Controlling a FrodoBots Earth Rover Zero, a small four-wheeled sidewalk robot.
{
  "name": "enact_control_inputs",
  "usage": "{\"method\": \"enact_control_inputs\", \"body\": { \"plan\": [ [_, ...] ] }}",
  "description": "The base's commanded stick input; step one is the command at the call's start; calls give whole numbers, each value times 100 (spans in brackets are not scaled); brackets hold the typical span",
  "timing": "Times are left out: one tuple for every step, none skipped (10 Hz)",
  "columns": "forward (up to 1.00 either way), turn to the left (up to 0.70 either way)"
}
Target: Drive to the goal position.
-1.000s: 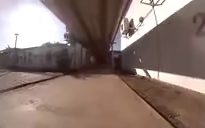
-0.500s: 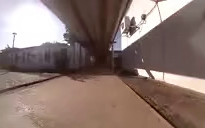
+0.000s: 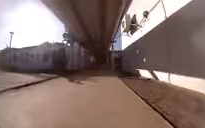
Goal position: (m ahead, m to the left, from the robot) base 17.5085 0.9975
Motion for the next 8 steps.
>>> {"method": "enact_control_inputs", "body": {
  "plan": [
    [70,0],
    [70,0],
    [70,0],
    [70,35],
    [70,35],
    [70,29],
    [70,12],
    [70,0]
  ]
}}
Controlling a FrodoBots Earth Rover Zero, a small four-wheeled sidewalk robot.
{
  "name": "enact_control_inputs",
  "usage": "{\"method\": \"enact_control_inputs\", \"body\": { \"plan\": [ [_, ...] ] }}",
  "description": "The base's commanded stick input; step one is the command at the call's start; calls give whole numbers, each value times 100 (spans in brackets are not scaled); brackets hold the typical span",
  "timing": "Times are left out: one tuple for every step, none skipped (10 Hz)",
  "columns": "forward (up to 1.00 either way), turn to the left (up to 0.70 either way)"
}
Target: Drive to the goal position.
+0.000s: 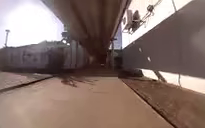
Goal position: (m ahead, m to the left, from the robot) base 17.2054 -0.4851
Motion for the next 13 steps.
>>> {"method": "enact_control_inputs", "body": {
  "plan": [
    [70,0],
    [70,0],
    [70,0],
    [70,0],
    [70,0],
    [70,0],
    [70,0],
    [70,0],
    [70,0],
    [70,0],
    [70,0],
    [70,0],
    [70,0]
  ]
}}
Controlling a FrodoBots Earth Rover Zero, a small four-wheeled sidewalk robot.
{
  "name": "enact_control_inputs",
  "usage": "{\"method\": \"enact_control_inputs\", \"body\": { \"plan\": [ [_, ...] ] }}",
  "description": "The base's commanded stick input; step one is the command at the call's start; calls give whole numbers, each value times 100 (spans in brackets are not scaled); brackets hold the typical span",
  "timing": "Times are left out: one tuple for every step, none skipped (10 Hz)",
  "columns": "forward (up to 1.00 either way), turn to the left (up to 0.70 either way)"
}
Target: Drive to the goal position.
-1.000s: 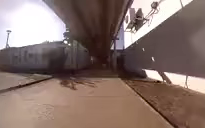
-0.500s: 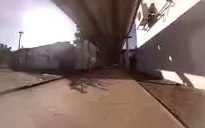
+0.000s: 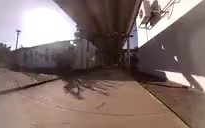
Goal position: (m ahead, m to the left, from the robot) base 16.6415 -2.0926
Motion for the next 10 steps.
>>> {"method": "enact_control_inputs", "body": {
  "plan": [
    [70,0],
    [70,0],
    [70,0],
    [70,0],
    [70,0],
    [70,0],
    [70,0],
    [70,0],
    [70,0],
    [70,0]
  ]
}}
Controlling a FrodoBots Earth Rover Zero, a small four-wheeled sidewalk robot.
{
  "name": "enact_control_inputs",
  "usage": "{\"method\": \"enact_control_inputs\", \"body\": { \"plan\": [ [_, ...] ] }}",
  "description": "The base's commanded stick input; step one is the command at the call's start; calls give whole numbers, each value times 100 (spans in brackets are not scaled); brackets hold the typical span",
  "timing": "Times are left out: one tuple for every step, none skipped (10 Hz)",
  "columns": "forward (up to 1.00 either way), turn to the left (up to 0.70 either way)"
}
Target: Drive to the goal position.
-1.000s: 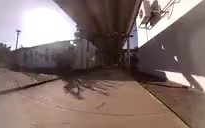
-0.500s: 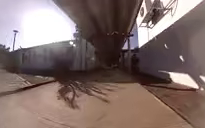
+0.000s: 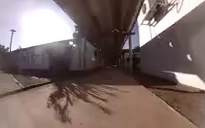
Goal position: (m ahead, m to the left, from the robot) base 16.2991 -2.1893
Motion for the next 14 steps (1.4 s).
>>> {"method": "enact_control_inputs", "body": {
  "plan": [
    [70,0],
    [70,0],
    [70,0],
    [70,0],
    [70,0],
    [70,0],
    [70,0],
    [70,0],
    [70,0],
    [70,0],
    [70,0],
    [70,-30],
    [70,-13],
    [70,0]
  ]
}}
